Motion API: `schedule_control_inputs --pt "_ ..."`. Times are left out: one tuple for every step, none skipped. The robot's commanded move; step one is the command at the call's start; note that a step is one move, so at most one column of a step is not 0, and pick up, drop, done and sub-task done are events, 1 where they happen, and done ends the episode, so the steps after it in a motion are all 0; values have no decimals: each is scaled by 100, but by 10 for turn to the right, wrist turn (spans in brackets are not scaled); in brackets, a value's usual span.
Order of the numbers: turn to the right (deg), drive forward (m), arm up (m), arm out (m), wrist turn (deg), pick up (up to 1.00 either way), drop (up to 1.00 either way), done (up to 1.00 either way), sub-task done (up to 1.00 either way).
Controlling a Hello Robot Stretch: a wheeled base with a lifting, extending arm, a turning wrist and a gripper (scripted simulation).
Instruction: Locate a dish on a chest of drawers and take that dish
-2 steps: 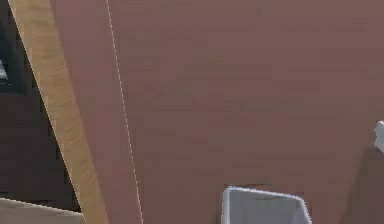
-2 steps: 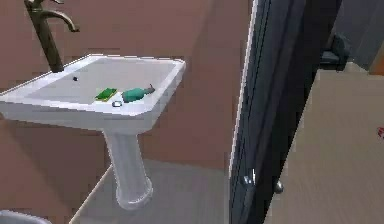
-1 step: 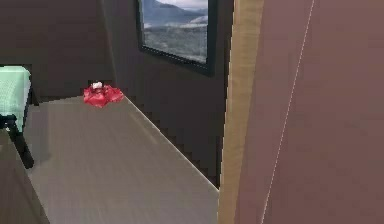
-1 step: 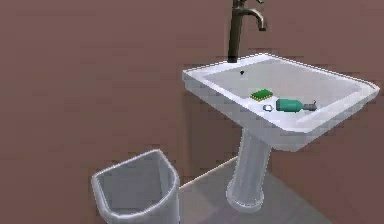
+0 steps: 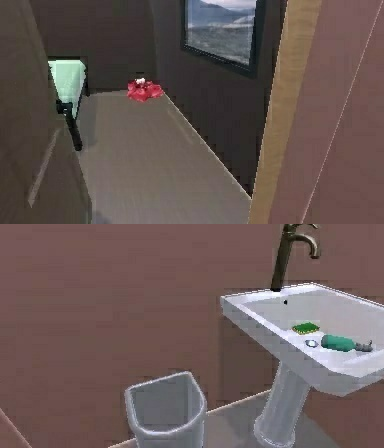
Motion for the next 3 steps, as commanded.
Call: schedule_control_inputs --pt "0 25 0 0 0 0 0 0 0" --pt "-210 0 0 0 0 0 0 0 0" --pt "0 100 0 0 0 0 0 0 0"
